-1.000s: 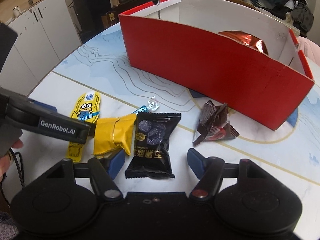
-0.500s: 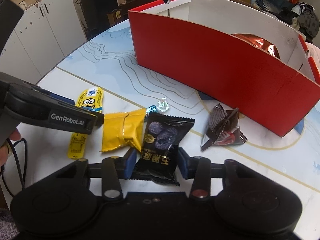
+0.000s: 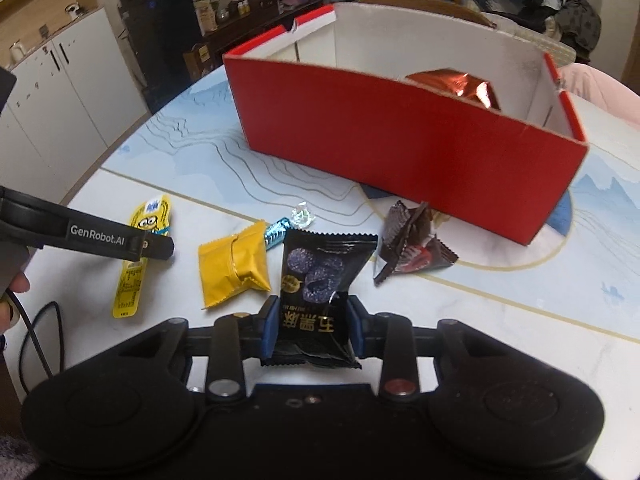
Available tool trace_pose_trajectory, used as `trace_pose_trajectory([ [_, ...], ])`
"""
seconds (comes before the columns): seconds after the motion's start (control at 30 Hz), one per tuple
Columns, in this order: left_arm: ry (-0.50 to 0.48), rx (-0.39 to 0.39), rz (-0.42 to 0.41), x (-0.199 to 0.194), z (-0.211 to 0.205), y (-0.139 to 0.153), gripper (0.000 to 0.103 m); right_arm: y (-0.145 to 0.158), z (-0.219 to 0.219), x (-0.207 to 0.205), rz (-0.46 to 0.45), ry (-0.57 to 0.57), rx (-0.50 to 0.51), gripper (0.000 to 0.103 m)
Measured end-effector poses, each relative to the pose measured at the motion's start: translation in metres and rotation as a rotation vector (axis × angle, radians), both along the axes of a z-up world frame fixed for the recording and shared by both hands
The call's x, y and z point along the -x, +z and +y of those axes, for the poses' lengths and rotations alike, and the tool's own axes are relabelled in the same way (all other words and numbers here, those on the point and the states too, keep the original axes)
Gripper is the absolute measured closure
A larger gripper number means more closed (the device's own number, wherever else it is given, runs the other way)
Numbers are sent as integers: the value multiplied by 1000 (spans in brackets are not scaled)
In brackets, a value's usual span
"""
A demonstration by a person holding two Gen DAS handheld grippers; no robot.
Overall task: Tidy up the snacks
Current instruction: 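Grasp the black snack packet with the right gripper while the left grasps the yellow minion packet, then carry both packets into the red box and open both grippers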
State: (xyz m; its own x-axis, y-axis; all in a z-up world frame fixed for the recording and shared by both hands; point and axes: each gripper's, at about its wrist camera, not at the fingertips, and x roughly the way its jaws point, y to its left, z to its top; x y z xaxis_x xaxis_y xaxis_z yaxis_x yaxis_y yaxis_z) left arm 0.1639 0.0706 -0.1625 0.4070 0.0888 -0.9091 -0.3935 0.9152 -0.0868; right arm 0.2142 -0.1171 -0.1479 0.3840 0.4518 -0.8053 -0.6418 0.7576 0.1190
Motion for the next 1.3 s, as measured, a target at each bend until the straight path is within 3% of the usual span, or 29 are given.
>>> trace_pose_trajectory([
  [0.3,-21,42,-60,9,5,30,51,37,-16,14,-44,-41,-35,71],
  [0.7,-95,20,-178,-8,-1,89,51,86,-26,7,-131,-74,-81,70],
  [0.97,-136,7,-224,-35,-7,117,51,104,-26,-18,-175,-100,-99,70],
  [1.3,-174,-30,-227,-88,-13,133,51,119,-20,-79,-187,-141,-114,70],
])
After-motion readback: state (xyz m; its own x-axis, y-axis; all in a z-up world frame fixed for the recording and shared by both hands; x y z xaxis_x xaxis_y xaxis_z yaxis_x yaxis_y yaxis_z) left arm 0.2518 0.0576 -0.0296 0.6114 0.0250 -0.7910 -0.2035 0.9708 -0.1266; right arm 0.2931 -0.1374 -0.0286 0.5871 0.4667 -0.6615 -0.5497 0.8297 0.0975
